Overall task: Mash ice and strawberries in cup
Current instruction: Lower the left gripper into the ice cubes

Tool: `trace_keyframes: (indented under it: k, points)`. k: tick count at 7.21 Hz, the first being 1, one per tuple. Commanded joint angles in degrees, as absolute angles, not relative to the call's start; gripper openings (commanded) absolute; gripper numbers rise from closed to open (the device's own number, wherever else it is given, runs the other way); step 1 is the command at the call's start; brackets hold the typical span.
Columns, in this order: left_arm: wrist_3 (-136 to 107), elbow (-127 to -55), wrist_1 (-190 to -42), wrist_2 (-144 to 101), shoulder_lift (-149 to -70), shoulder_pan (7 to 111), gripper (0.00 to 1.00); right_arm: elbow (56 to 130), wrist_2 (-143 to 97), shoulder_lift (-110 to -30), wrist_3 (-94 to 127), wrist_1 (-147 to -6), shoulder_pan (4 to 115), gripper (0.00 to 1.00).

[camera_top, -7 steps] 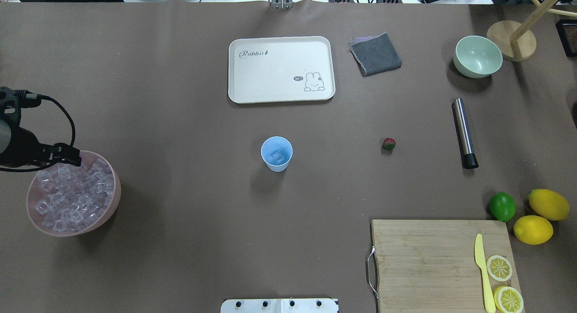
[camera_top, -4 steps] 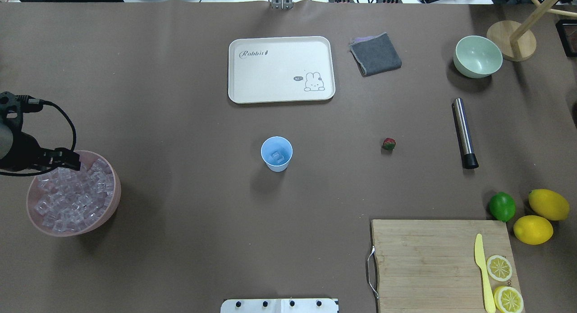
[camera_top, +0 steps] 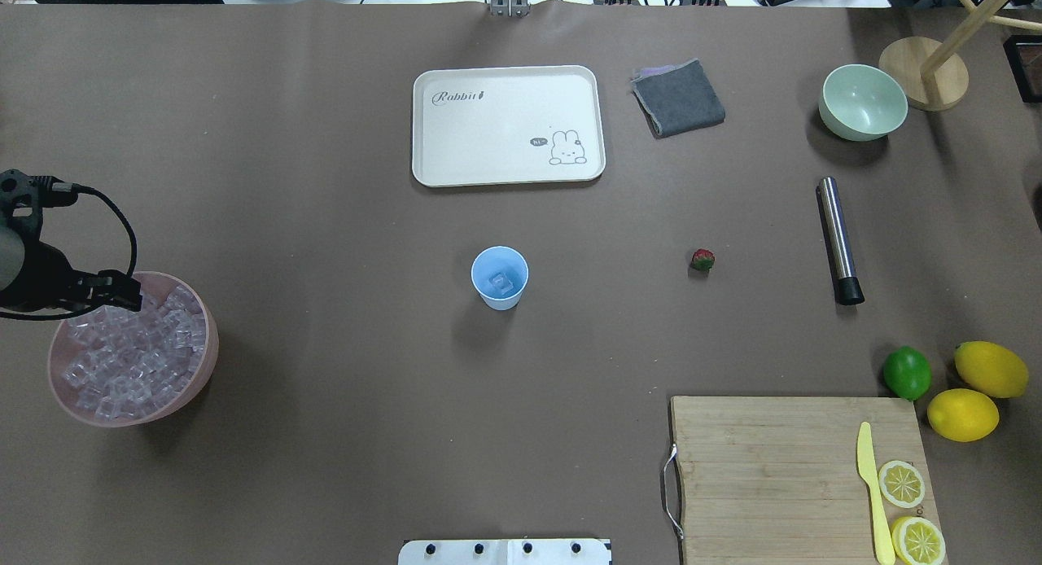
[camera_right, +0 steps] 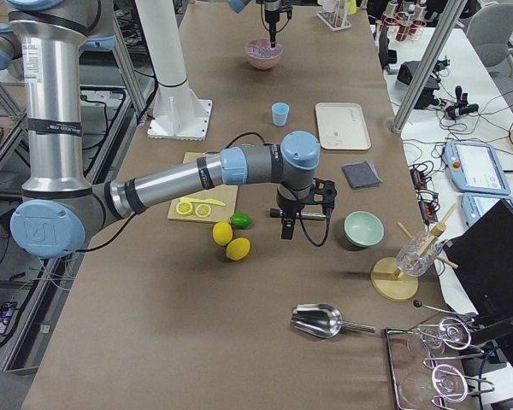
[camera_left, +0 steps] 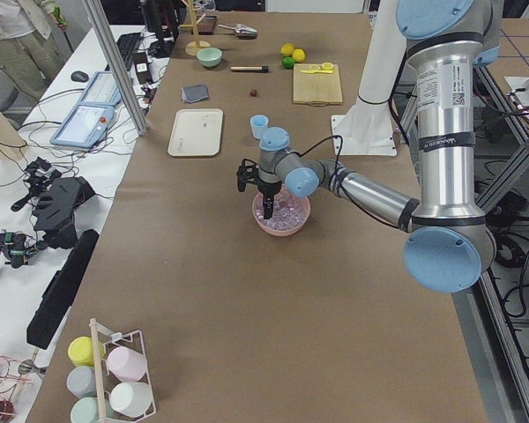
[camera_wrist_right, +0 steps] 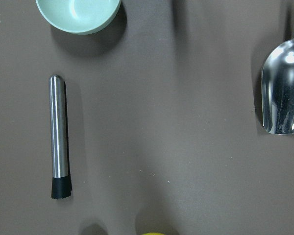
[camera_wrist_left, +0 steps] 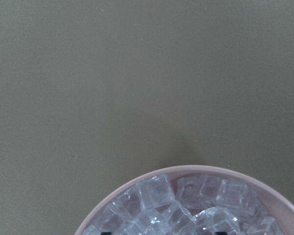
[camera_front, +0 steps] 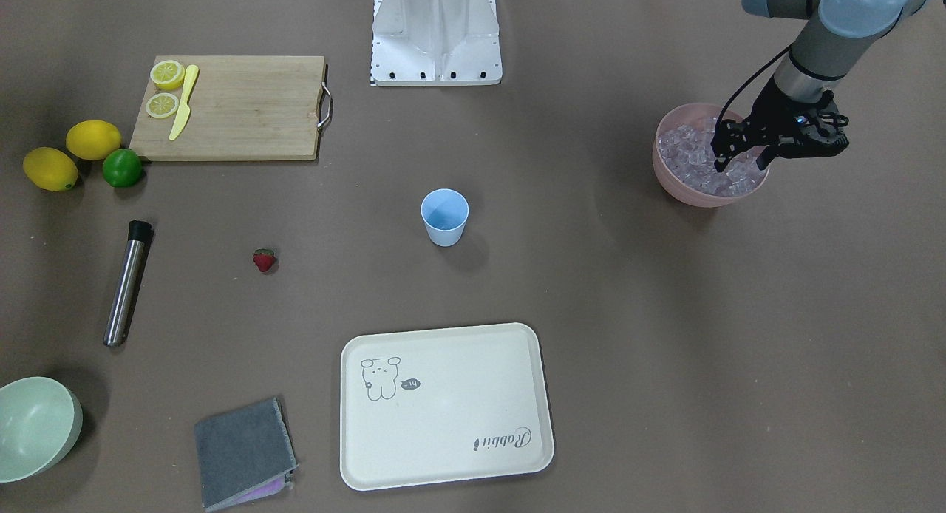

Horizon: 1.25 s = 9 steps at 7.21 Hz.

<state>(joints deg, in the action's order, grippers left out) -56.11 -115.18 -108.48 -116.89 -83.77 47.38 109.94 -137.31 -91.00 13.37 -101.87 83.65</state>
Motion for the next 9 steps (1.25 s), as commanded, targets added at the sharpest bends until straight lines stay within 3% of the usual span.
trace_keyframes:
  k: [1, 3, 9]
  points:
    - [-56.07, -114.79, -108.46, -116.81, -83.85, 47.11, 0.70, 110.04, -137.37, -91.05, 13.36, -101.87, 83.58, 1.00]
    - [-56.07, -114.70, -108.54, -116.28, -83.93, 46.85, 0.63, 110.04, -137.37, -91.05, 13.36, -101.87, 83.58, 1.00]
    - [-55.72, -113.38, -108.54, -116.02, -84.55, 46.41, 0.63, 110.04, -137.29, -91.14, 13.45, -101.87, 83.58, 1.00]
